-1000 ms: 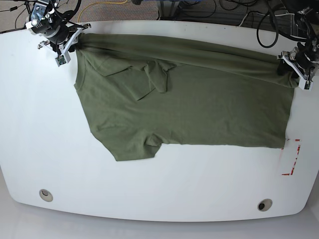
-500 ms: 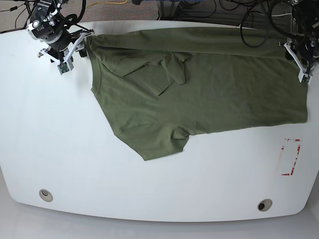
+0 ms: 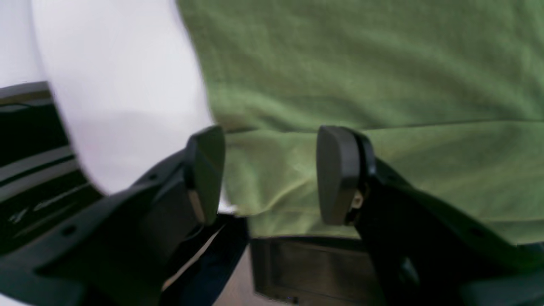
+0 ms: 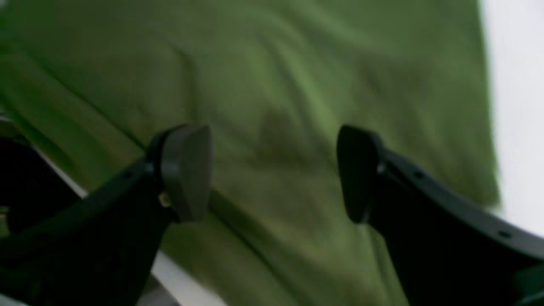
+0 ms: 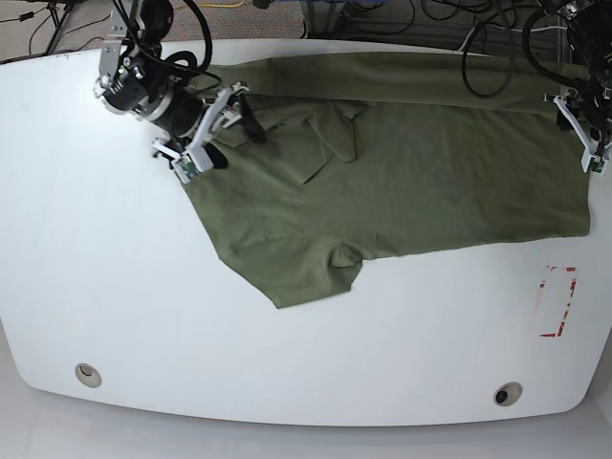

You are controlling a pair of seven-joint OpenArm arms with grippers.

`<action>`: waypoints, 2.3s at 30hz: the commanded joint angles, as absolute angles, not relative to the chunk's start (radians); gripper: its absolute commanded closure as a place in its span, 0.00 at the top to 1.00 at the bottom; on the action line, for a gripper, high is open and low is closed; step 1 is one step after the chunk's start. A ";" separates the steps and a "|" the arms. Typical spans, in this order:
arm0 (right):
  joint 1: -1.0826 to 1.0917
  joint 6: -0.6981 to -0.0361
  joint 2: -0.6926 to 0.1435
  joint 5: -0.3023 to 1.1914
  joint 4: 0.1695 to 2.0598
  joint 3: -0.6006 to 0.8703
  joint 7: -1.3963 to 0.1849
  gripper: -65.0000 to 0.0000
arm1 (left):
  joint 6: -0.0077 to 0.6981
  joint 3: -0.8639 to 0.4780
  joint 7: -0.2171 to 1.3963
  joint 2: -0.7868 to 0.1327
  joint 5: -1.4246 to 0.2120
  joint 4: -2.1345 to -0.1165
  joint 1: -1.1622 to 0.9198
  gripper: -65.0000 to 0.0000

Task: Layout the t-shirt on the table in an organized manner, then fold the t-shirt properly
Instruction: 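Release the right gripper and move it onto the t-shirt body, then move the right gripper back to the t-shirt edge and grasp it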

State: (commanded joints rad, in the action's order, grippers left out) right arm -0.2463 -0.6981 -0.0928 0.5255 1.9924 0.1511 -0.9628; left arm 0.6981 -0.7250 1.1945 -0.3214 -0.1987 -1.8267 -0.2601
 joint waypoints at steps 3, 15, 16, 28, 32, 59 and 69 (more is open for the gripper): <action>-0.182 -0.698 -0.076 0.432 1.963 0.077 -0.943 0.68 | 0.698 -0.727 1.194 -0.320 -0.199 -1.827 -0.260 0.49; -0.042 -0.698 -0.031 0.211 1.699 -0.084 -0.805 0.67 | 0.698 -0.728 1.194 -0.317 -0.199 -1.827 -0.262 0.49; -0.042 -0.698 -0.031 0.200 1.679 -0.093 -0.783 0.67 | 0.698 -0.728 1.194 -0.317 -0.199 -1.827 -0.262 0.49; -0.050 -0.698 -0.033 0.134 1.544 -0.122 -0.647 0.67 | 0.698 -0.728 1.193 -0.317 -0.199 -1.825 -0.263 0.49; -0.050 -0.698 -0.047 0.134 1.537 -0.120 -0.633 0.67 | 0.698 -0.728 1.193 -0.317 -0.199 -1.825 -0.263 0.49; -0.047 -0.698 -0.071 0.133 1.590 -0.120 -0.634 0.00 | 0.698 -0.722 1.193 -0.315 -0.199 -1.824 -0.262 0.49; -0.050 -0.698 -0.071 0.133 1.727 -0.119 -0.704 0.00 | 0.698 -0.722 1.193 -0.315 -0.199 -1.824 -0.262 0.49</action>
